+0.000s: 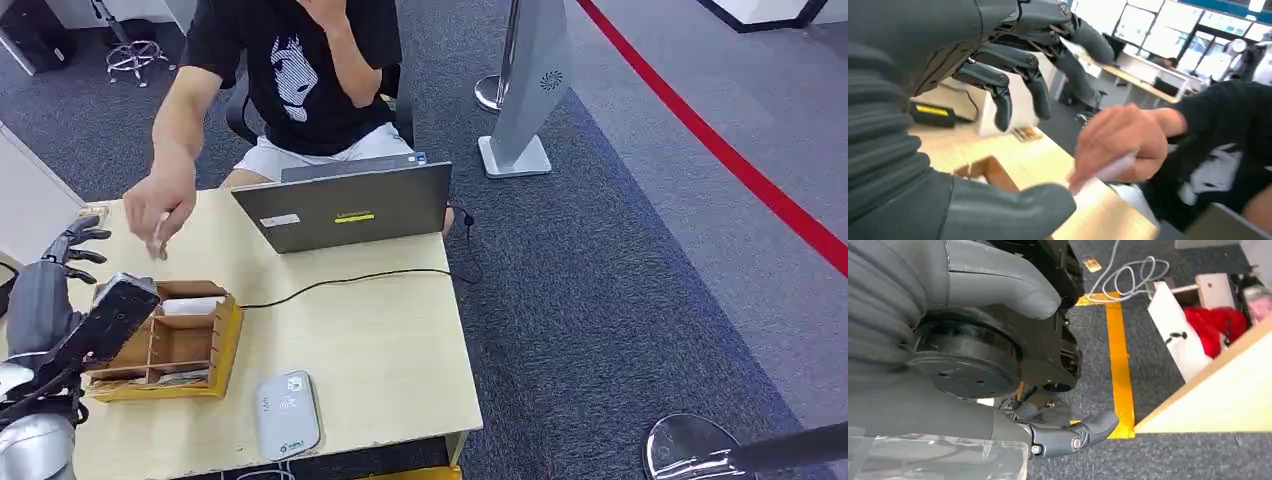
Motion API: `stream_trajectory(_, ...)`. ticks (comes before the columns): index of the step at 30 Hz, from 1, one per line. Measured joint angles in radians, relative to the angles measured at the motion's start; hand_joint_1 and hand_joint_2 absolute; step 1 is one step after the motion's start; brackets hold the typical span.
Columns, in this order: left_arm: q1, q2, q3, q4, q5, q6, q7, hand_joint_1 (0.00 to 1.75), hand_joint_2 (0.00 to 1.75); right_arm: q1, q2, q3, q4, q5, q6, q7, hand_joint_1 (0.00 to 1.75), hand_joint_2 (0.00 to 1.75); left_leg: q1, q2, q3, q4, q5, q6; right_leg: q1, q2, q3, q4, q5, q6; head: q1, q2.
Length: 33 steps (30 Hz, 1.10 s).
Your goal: Pass the card to the sensor for recognition and then transmit it.
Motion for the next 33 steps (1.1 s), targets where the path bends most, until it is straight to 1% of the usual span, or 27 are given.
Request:
stream_trajectory(2, 0.015, -0.008, -0.008, -0.027, 0.046, 0.003, -0.014, 0.0, 1.75, -0.005, -0.001, -0.03, -0.002, 0.03, 0.026, -0.011, 0.0, 1.75, 0.0, 0.0, 0.0, 0.0, 0.0, 0.0, 0.0, 0.0, 0.0, 0.0, 0.0, 0.0, 0.0, 0.0)
stream_trajectory(4, 0.043, -0.008, -0.019, -0.069, 0.059, 0.008, -0.04, 0.0, 1.75, -0.01, 0.0, -0.055, 0.0, 0.026, 0.013, -0.023, 0.0, 1.75, 0.0, 0.0, 0.0, 0.0, 0.0, 0.0, 0.0, 0.0, 0.0, 0.0, 0.0, 0.0, 0.0, 0.0)
stream_trajectory(6, 0.07, -0.008, -0.031, -0.109, 0.063, 0.01, -0.054, 0.0, 1.75, -0.013, 0.0, -0.061, 0.003, 0.023, 0.0, -0.032, 0.0, 1.75, 0.0, 0.0, 0.0, 0.0, 0.0, 0.0, 0.0, 0.0, -0.001, 0.0, 0.0, 0.0, 0.0, 0.0)
stream_trajectory(9, 0.095, -0.006, -0.041, -0.142, 0.055, 0.011, -0.077, 0.0, 1.75, -0.013, -0.001, -0.064, 0.006, 0.016, -0.007, -0.035, 0.0, 1.75, 0.0, 0.0, 0.0, 0.0, 0.0, 0.0, 0.0, -0.001, 0.0, 0.0, 0.0, 0.0, 0.0, 0.0)
stream_trajectory(11, 0.129, 0.015, -0.059, -0.164, 0.012, 0.025, -0.125, 0.0, 1.75, -0.013, -0.001, -0.065, 0.006, -0.008, -0.009, -0.039, 0.0, 1.75, 0.0, 0.001, 0.0, 0.0, 0.0, 0.0, 0.0, 0.001, 0.0, 0.0, 0.0, 0.0, 0.0, 0.0)
stream_trajectory(13, 0.182, 0.07, -0.093, -0.18, -0.052, 0.054, -0.191, 0.0, 1.75, -0.012, 0.0, -0.065, 0.006, -0.028, -0.01, -0.041, 0.0, 1.75, 0.0, 0.002, 0.0, 0.0, 0.0, 0.0, 0.0, 0.001, -0.001, 0.0, 0.0, 0.0, 0.0, 0.0)
stream_trajectory(14, 0.212, 0.113, -0.115, -0.181, -0.076, 0.068, -0.223, 0.0, 1.75, -0.012, -0.001, -0.065, 0.006, -0.028, -0.007, -0.044, 0.0, 1.75, 0.0, 0.002, 0.001, 0.0, 0.0, 0.0, 0.0, 0.002, -0.001, 0.0, -0.001, 0.0, 0.0, 0.0)
stream_trajectory(15, 0.24, 0.152, -0.131, -0.181, -0.087, 0.08, -0.242, 0.0, 1.75, -0.012, -0.001, -0.066, 0.006, -0.018, 0.002, -0.048, 0.0, 1.75, 0.001, 0.002, 0.001, 0.0, 0.0, 0.0, 0.001, 0.002, -0.001, 0.0, -0.001, 0.0, 0.0, 0.0)
stream_trajectory(16, 0.269, 0.193, -0.147, -0.181, -0.094, 0.097, -0.254, 0.0, 1.75, -0.012, -0.003, -0.071, 0.006, 0.001, 0.02, -0.053, 0.0, 1.75, 0.001, 0.002, 0.0, 0.0, 0.0, 0.0, 0.001, 0.001, -0.002, 0.0, -0.001, 0.0, 0.0, 0.0)
stream_trajectory(18, 0.3, 0.238, -0.167, -0.181, -0.117, 0.105, -0.256, 0.0, 1.75, -0.014, -0.004, -0.093, 0.006, 0.033, 0.047, -0.058, 0.0, 1.75, 0.001, 0.001, -0.001, 0.0, 0.0, 0.0, 0.001, 0.0, -0.002, 0.0, -0.001, 0.0, 0.0, 0.0)
stream_trajectory(19, 0.314, 0.265, -0.18, -0.18, -0.135, 0.099, -0.248, 0.0, 1.75, -0.017, -0.004, -0.105, 0.006, 0.047, 0.055, -0.062, 0.0, 1.75, 0.001, 0.001, -0.001, 0.0, 0.0, 0.0, 0.001, 0.0, -0.001, 0.0, -0.001, 0.0, 0.001, 0.0)
stream_trajectory(20, 0.331, 0.304, -0.197, -0.179, -0.15, 0.085, -0.233, 0.0, 1.75, -0.021, -0.004, -0.122, 0.005, 0.069, 0.063, -0.066, 0.0, 1.75, 0.001, 0.001, -0.001, -0.001, 0.0, 0.0, 0.001, 0.001, -0.001, 0.0, -0.001, 0.0, 0.002, 0.0)
stream_trajectory(21, 0.349, 0.353, -0.212, -0.175, -0.16, 0.071, -0.21, 0.0, 1.75, -0.026, -0.004, -0.14, 0.004, 0.094, 0.072, -0.072, 0.0, 1.75, 0.001, 0.003, 0.0, -0.001, 0.0, 0.0, 0.001, 0.002, -0.002, 0.0, -0.001, 0.0, 0.001, 0.0)
stream_trajectory(23, 0.383, 0.429, -0.233, -0.163, -0.172, 0.049, -0.164, 0.0, 1.75, -0.034, -0.004, -0.179, 0.004, 0.136, 0.087, -0.079, 0.0, 1.75, 0.001, 0.003, 0.0, -0.001, 0.0, 0.0, 0.001, 0.002, -0.002, 0.0, -0.001, 0.0, 0.001, 0.0)
stream_trajectory(24, 0.392, 0.449, -0.237, -0.16, -0.174, 0.046, -0.154, 0.0, 1.75, -0.036, -0.004, -0.19, 0.004, 0.144, 0.089, -0.081, 0.0, 1.75, 0.001, 0.003, 0.0, -0.001, 0.0, 0.0, 0.001, 0.002, -0.002, 0.0, -0.001, 0.0, 0.001, 0.0)
stream_trajectory(25, 0.414, 0.497, -0.242, -0.149, -0.175, 0.04, -0.133, 0.0, 1.75, -0.043, -0.004, -0.216, 0.004, 0.16, 0.093, -0.083, 0.0, 1.75, 0.001, 0.003, 0.0, -0.001, 0.0, 0.0, 0.001, 0.002, -0.002, 0.0, -0.001, 0.0, 0.001, 0.0)
stream_trajectory(26, 0.426, 0.526, -0.245, -0.145, -0.175, 0.038, -0.128, 0.0, 1.75, -0.047, -0.004, -0.232, 0.004, 0.166, 0.096, -0.084, 0.0, 1.75, 0.001, 0.002, 0.0, -0.001, 0.0, 0.0, 0.001, 0.001, -0.002, 0.0, -0.001, 0.0, 0.0, 0.0)
stream_trajectory(28, 0.44, 0.572, -0.254, -0.138, -0.186, 0.023, -0.098, 0.0, 1.75, -0.056, -0.004, -0.257, 0.003, 0.193, 0.107, -0.086, 0.0, 1.75, 0.001, 0.002, 0.0, -0.001, 0.0, 0.0, 0.001, 0.001, -0.001, 0.0, -0.001, 0.0, 0.002, 0.0)
stream_trajectory(30, 0.451, 0.605, -0.262, -0.128, -0.215, 0.023, -0.063, 0.0, 1.75, -0.063, -0.003, -0.283, 0.003, 0.215, 0.112, -0.091, 0.0, 1.75, 0.001, 0.002, 0.0, -0.001, 0.0, 0.0, 0.001, 0.001, -0.001, 0.0, -0.001, 0.0, 0.001, 0.0)
stream_trajectory(33, 0.455, 0.619, -0.271, -0.108, -0.274, 0.036, -0.028, 0.0, 1.75, -0.068, -0.003, -0.305, 0.004, 0.232, 0.121, -0.098, 0.0, 1.75, 0.001, 0.001, -0.001, -0.001, 0.0, 0.0, 0.001, 0.001, -0.001, 0.0, -0.001, 0.0, 0.001, 0.0)
